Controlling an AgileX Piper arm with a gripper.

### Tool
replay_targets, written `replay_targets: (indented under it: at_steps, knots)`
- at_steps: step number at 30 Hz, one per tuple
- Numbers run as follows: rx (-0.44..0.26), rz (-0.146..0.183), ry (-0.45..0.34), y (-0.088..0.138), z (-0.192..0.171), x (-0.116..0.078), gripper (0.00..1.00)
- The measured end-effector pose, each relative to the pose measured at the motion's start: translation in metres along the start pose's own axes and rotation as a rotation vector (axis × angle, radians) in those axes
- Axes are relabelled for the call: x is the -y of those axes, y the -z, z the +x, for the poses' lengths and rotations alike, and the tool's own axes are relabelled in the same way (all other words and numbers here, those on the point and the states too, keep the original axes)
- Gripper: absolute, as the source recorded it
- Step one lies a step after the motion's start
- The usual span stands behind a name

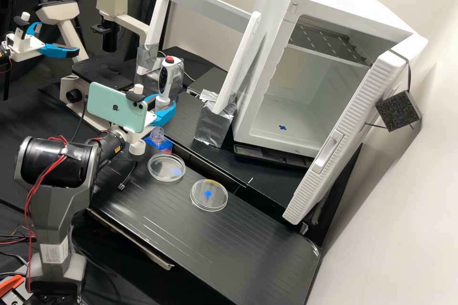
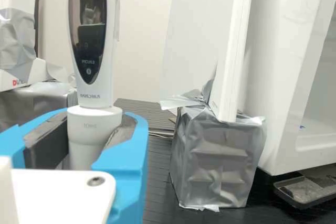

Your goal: Use the pipette

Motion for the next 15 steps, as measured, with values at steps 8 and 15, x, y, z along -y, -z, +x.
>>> replay_targets:
  at_steps: [8, 15]
  knots:
    - [-0.009, 0.013, -0.008, 0.003, -0.002, -0.005, 0.00]
    - [-0.055, 0.036, -0.058, 0.014, -0.008, -0.024, 0.00]
